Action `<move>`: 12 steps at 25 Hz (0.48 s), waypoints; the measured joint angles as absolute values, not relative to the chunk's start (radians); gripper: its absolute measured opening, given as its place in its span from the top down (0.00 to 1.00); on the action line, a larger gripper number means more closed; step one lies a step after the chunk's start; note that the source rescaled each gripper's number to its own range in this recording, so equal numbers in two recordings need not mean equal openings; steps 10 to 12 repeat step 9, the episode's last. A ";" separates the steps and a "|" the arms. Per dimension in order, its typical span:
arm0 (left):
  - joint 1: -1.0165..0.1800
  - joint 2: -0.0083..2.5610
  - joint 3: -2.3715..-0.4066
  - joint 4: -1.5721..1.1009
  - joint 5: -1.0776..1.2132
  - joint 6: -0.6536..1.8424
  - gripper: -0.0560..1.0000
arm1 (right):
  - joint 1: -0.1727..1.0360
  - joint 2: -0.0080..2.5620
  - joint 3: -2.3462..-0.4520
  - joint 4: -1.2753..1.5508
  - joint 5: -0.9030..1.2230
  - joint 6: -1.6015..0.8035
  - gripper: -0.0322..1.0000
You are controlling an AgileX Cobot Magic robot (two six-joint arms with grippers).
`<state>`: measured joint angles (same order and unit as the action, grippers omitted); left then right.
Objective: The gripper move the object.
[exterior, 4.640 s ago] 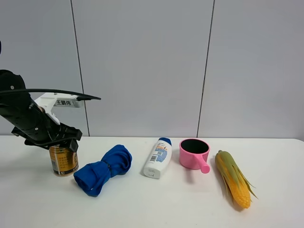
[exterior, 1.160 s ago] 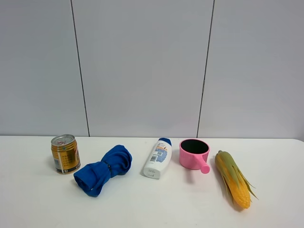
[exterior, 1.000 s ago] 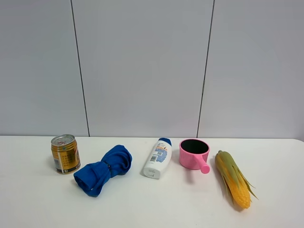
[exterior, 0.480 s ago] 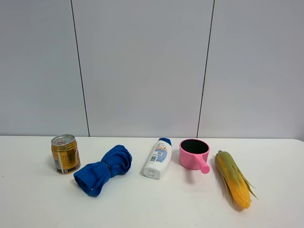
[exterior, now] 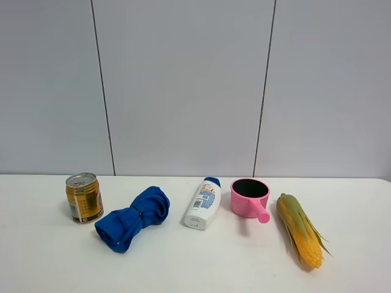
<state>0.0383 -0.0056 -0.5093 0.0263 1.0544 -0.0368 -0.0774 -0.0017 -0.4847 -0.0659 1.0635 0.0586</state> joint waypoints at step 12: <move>0.038 -0.006 -0.509 0.026 1.054 -0.037 0.01 | -0.077 -0.002 -0.485 -0.066 1.064 0.059 0.00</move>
